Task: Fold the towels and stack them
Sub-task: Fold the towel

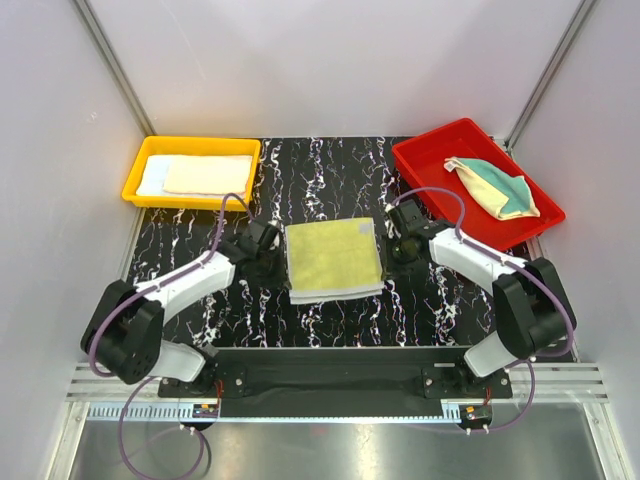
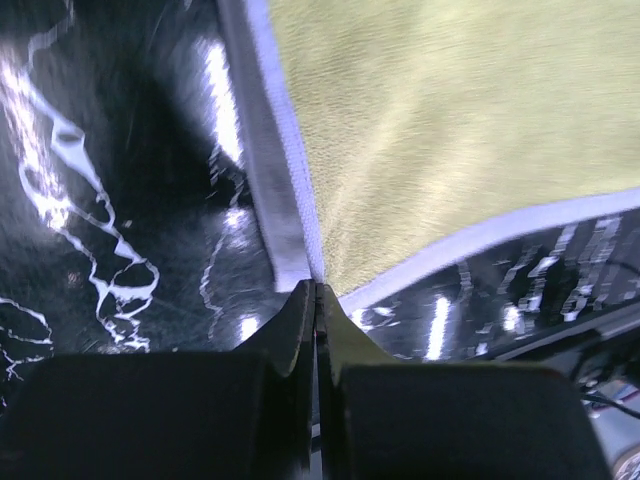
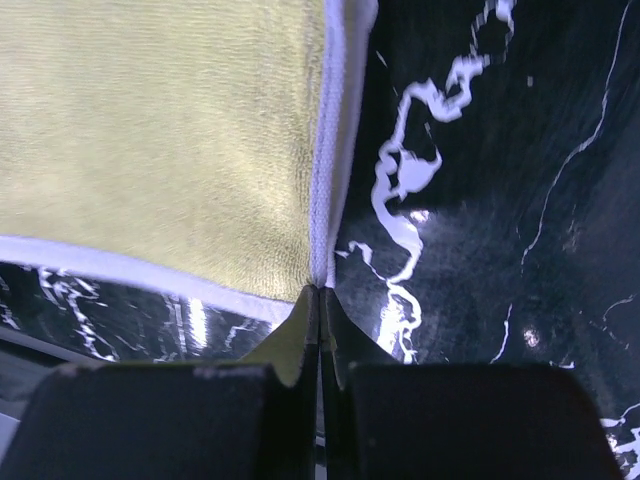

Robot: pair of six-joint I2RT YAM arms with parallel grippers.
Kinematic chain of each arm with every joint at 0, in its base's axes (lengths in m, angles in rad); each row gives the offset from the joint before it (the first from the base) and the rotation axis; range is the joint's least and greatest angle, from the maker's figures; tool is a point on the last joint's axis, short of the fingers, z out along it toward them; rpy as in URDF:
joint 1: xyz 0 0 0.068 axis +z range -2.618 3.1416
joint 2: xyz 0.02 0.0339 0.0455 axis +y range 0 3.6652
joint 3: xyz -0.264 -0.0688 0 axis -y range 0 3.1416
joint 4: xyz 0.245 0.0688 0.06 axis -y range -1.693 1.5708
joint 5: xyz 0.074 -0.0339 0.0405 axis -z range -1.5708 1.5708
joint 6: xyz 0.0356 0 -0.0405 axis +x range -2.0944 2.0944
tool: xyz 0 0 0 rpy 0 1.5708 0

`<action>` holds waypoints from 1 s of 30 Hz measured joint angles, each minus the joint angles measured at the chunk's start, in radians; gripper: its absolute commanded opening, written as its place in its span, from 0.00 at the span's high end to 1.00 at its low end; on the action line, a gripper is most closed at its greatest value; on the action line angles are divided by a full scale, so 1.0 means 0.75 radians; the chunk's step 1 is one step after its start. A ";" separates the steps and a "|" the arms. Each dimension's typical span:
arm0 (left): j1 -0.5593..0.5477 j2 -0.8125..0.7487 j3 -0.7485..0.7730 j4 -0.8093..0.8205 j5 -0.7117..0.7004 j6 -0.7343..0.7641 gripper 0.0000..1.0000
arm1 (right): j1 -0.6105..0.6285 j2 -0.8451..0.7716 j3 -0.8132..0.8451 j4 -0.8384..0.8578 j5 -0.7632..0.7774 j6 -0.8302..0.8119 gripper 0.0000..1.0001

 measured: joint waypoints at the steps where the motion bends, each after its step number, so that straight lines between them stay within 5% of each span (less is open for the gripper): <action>1: -0.002 0.015 -0.032 0.005 0.004 -0.003 1.00 | -0.001 0.000 -0.027 0.003 -0.004 0.002 1.00; 19: -0.022 0.099 -0.131 0.091 0.013 -0.012 1.00 | -0.002 0.080 -0.169 0.138 -0.045 0.031 1.00; 21: -0.023 0.099 -0.131 0.090 0.013 -0.011 1.00 | -0.002 0.078 -0.173 0.142 -0.051 0.041 0.91; 25: -0.026 0.094 -0.129 0.061 0.014 0.014 0.72 | -0.002 0.063 -0.175 0.133 -0.064 0.052 0.68; 30: -0.027 0.055 -0.002 -0.127 0.008 0.083 0.60 | -0.004 0.018 -0.122 0.022 -0.082 0.027 0.65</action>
